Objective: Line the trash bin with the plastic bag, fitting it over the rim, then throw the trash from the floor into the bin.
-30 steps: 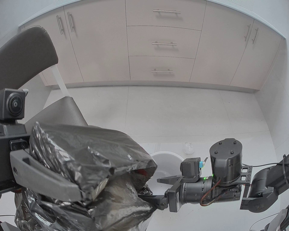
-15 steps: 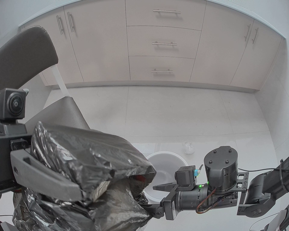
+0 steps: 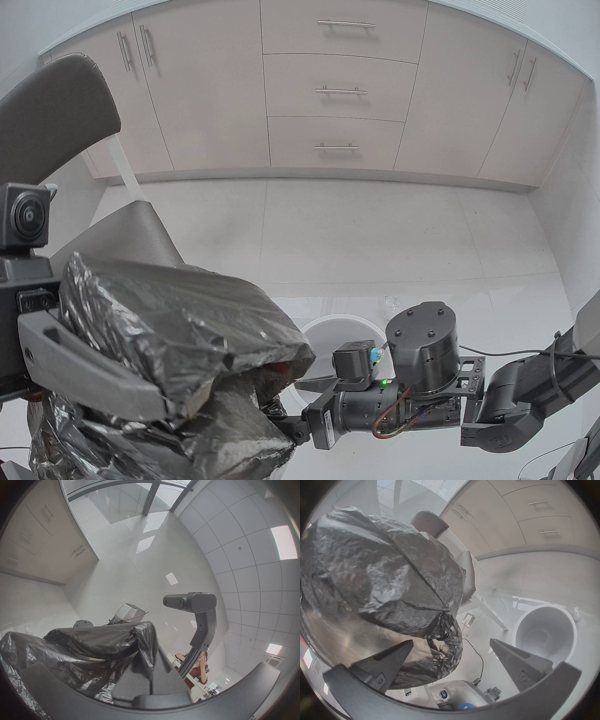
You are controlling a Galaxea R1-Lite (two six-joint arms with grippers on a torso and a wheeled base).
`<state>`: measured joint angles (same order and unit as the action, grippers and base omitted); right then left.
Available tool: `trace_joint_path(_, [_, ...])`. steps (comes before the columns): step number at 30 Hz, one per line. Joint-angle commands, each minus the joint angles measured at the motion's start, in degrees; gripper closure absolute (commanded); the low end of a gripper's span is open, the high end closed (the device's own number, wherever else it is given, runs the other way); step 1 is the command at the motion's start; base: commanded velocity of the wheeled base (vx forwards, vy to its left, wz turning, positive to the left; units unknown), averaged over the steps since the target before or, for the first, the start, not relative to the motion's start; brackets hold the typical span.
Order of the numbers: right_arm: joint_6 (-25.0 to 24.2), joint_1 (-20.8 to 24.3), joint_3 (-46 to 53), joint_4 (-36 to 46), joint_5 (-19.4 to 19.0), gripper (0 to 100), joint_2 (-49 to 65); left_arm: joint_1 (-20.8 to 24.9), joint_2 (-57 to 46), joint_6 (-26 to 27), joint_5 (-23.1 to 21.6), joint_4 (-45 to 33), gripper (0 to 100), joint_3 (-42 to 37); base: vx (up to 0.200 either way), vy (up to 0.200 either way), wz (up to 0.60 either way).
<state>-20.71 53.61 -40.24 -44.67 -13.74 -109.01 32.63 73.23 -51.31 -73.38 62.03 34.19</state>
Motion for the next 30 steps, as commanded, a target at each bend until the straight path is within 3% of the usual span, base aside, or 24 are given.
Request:
trace_joint_path(1, [0.0, 0.4, -1.9, 0.0, -0.1, 0, -3.3, 0.0, -0.1, 0.0, 0.0, 0.0, 100, 0.0, 0.0, 0.0, 0.0])
trace_joint_path(12, [-0.2, 1.0, -3.8, 0.0, -0.2, 0, -4.7, 0.0, -0.1, 0.0, 0.0, 0.0, 100, 0.0, 0.0, 0.0, 0.0])
trace_joint_path(13, [-0.2, 1.0, -3.8, 0.0, -0.3, 100, -4.7, 0.0, -0.1, 0.0, 0.0, 0.1, 100, 0.0, 0.0, 0.0, 0.0])
trace_joint_path(24, [-2.1, 0.7, -2.2, -0.9, -0.8, 100, -1.2, 0.0, -0.9, 0.1, 0.1, 0.1, 100, -0.3, 0.0, 0.0, 0.0])
trace_joint_path(30, [-2.5, -3.9, 1.9, 0.0, -1.8, 100, 7.3, -0.1, -2.8, 0.2, 0.2, 0.0, 100, -2.0, 0.0, 0.0, 0.0])
